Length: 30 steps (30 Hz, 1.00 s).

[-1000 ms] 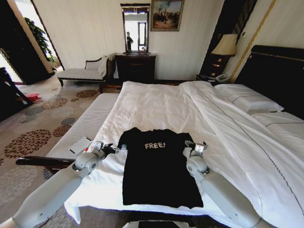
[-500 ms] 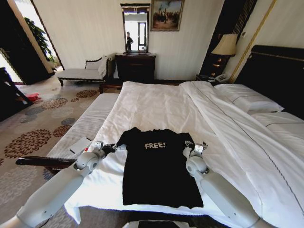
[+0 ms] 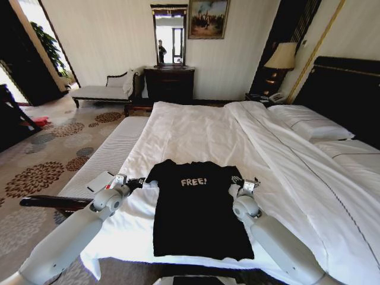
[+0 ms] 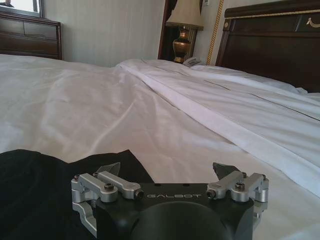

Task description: Fold the clothes on the bed.

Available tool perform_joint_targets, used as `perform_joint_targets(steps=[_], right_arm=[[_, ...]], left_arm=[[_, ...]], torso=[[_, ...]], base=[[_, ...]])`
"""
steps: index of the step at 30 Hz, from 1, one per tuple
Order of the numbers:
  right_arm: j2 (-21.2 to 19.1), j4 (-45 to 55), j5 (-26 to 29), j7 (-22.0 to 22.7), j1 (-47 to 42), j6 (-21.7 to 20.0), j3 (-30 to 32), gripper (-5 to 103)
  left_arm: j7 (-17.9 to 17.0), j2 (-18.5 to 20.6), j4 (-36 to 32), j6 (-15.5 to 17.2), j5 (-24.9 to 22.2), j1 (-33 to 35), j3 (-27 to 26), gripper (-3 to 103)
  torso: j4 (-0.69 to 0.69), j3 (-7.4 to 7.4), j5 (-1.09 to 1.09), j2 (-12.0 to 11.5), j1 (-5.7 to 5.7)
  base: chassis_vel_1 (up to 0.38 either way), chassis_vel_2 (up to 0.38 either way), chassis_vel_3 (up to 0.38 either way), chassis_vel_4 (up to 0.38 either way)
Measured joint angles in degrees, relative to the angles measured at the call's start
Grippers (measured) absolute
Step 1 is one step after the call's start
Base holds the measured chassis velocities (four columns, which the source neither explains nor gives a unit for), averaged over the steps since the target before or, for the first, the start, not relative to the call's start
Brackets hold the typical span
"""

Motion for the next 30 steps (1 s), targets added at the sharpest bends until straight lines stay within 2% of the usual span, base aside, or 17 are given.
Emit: perform_joint_targets(steps=[4, 5, 6, 8, 9, 11, 13, 14, 15, 17, 18, 20, 23, 27, 29, 30], right_arm=[[0.03, 0.03, -0.36, 0.0, -0.23, 0.05, 0.1, 100], [0.03, 0.05, -0.4, 0.0, -0.34, 0.07, 0.21, 100], [0.02, 0.07, -0.41, 0.0, -0.42, 0.07, 0.29, 100], [-0.09, 0.08, -0.46, -0.01, -0.59, 0.11, 0.52, 100], [-0.09, 0.08, -0.46, -0.01, -0.59, 0.11, 0.52, 100], [-0.2, 0.08, -0.46, -0.03, -0.65, 0.15, 0.76, 100], [-0.24, 0.09, -0.47, -0.05, -0.65, 0.16, 0.84, 100], [-0.29, 0.09, -0.47, -0.07, -0.65, 0.18, 0.93, 100], [-0.29, 0.09, -0.46, -0.09, -0.65, 0.18, 0.94, 100], [-0.14, 0.09, -0.46, -0.11, -0.55, 0.2, 0.9, 100], [-0.14, 0.09, -0.46, -0.11, -0.55, 0.2, 0.9, 100], [0.06, 0.09, -0.46, -0.11, -0.47, 0.21, 0.73, 100], [0.19, 0.06, -0.47, -0.11, -0.44, 0.22, 0.59, 100], [0.16, -0.21, -0.51, -0.17, -0.39, 0.23, 0.54, 100], [0.14, -0.28, -0.52, -0.19, -0.37, 0.24, 0.57, 100], [0.14, -0.37, -0.53, -0.2, -0.35, 0.26, 0.61, 100]], left_arm=[[-0.23, -0.08, -0.13, 0.33, -0.05, 0.09, -0.01, 0], [-0.11, -0.1, -0.26, 0.45, -0.07, 0.12, -0.01, 5], [0.17, -0.11, -0.41, 0.49, -0.1, 0.14, -0.02, 5], [1.17, -0.07, -0.99, 0.66, -0.26, 0.2, -0.24, 16], [1.17, -0.07, -0.99, 0.66, -0.26, 0.2, -0.24, 16], [2.99, 0.7, -1.85, 0.95, -0.41, 0.24, -0.49, 26], [3.89, 1.27, -2.23, 1.13, -0.48, 0.24, -0.56, 26], [5.68, 2.58, -2.66, 1.37, -0.54, 0.07, -0.59, 37], [6.41, 3.07, -2.71, 1.41, -0.54, -0.11, -0.57, 37], [9.35, 4.77, -2.46, 1.19, -0.09, -1.25, 0.08, 49], [9.35, 4.77, -2.46, 1.19, -0.09, -1.25, 0.08, 49], [11.01, 5.41, -1.97, 0.6, 0.42, -2.25, 0.62, 60], [11.84, 5.75, -1.37, 0.16, 0.98, -2.69, 0.86, 66], [12.61, 6.21, 0.65, -0.81, 3.03, -2.26, 1.12, 88], [12.67, 6.19, 1.08, -1.11, 3.54, -2.14, 1.3, 88], [12.68, 6.04, 1.47, -1.41, 4.03, -2.05, 1.55, 93]], torso=[[0.0, 0.0, 0.0, 0.0, 0.0], [0.0, 0.0, 0.0, 0.0, 0.0], [0.0, 0.0, 0.0, 0.0, 0.0], [0.0, 0.0, 0.0, 0.0, 0.0], [0.0, 0.0, 0.0, 0.0, 0.0], [-0.01, 0.0, -0.01, 0.0, 0.0], [-0.01, 0.0, 0.0, 0.0, 0.0], [0.0, 0.0, 0.0, 0.0, 0.0], [0.0, 0.0, 0.0, 0.0, 0.0], [0.0, 0.0, 0.0, 0.0, 0.0], [0.0, 0.0, 0.0, 0.0, 0.0], [0.0, 0.0, 0.0, 0.0, 0.0], [-0.02, 0.0, 0.0, 0.0, 0.0], [0.01, 0.0, 0.0, 0.0, 0.0], [0.01, 0.0, -0.01, 0.0, 0.0], [0.01, 0.0, -0.01, 0.0, 0.0]], base=[[0.0, 0.0, 0.0, 0.0], [0.0, 0.0, 0.0, 0.0], [0.0, 0.0, 0.0, 0.0], [0.0, 0.0, 0.0, 0.0], [0.0, 0.0, 0.0, 0.0], [0.0, 0.0, 0.0, 0.0], [0.0, 0.0, 0.0, 0.0], [0.0, 0.0, 0.0, 0.0], [0.0, 0.0, 0.0, 0.0], [0.0, 0.0, 0.0, 0.0], [0.0, 0.0, 0.0, 0.0], [0.0, 0.0, 0.0, 0.0], [0.0, 0.0, 0.0, 0.0], [0.0, 0.0, 0.0, 0.0], [0.0, 0.0, 0.0, 0.0], [0.0, 0.0, 0.0, 0.0]])
